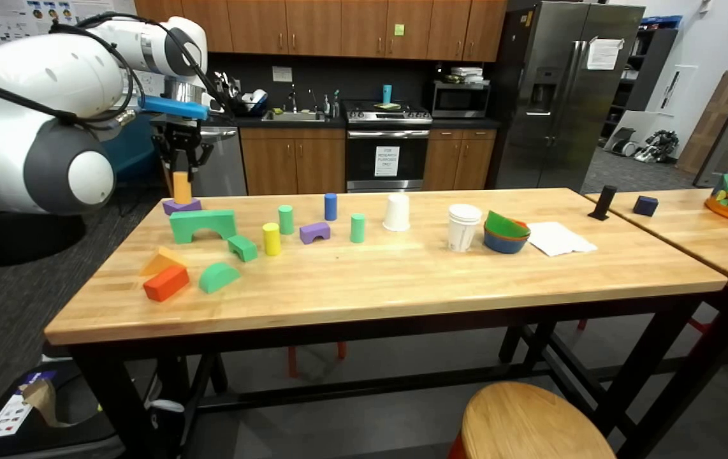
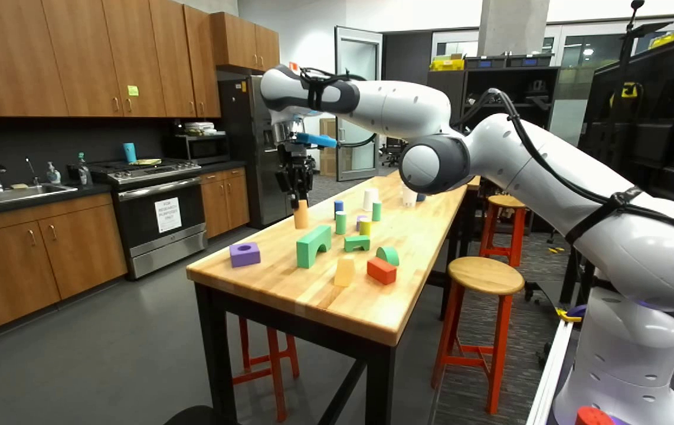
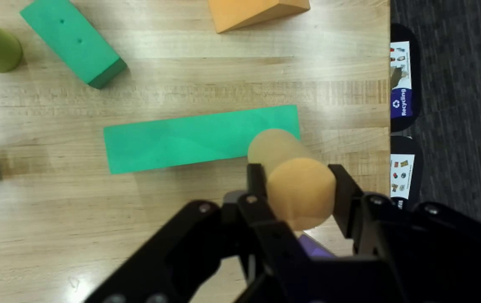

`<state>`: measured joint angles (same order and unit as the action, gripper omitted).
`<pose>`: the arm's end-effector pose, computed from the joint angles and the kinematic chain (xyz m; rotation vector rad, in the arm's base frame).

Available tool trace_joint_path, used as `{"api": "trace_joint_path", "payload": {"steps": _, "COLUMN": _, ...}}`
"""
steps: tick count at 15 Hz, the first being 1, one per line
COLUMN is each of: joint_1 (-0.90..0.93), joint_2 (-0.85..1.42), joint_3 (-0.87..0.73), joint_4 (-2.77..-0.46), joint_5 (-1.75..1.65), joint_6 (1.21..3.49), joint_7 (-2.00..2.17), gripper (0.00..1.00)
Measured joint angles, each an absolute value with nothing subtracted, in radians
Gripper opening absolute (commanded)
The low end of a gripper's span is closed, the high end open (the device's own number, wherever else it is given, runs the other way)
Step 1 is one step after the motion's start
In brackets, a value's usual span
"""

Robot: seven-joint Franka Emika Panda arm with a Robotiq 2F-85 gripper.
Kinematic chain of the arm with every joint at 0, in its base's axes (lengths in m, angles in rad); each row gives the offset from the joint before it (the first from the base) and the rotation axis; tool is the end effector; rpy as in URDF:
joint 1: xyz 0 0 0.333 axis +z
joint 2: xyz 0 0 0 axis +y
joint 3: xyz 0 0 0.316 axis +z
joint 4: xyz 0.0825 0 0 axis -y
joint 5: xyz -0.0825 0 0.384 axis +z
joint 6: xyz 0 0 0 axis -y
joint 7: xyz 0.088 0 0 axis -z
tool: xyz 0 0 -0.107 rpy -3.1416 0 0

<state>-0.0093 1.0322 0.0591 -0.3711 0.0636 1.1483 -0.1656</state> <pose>0.7363 0.0183 0.4450 -2.9731 -0.3161 0.3686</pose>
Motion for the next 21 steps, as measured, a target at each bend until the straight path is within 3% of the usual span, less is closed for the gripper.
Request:
{"api": "trace_joint_path", "payload": {"steps": 10, "joint_1": -0.012, "joint_2": 1.034, "joint_3": 0.059, "joint_4": -0.371, "joint_5": 0.064, "joint_6": 1.148, "joint_7": -0.166, "gripper": 0.4}}
{"api": "trace_joint_path", "payload": {"steps": 11, "joint_1": -0.012, "joint_2": 1.034, "joint_3": 0.059, "joint_4": -0.371, "joint_5": 0.064, "joint_6": 1.148, "joint_7": -0.166, "gripper": 0.15}}
{"api": "trace_joint_path", "payload": {"steps": 21, "joint_1": -0.012, "joint_2": 1.048, "joint_3": 0.059, "joint_4": -0.374, "joint_5": 0.064, "joint_6": 1.149, "joint_7": -0.164, "gripper": 0.15}}
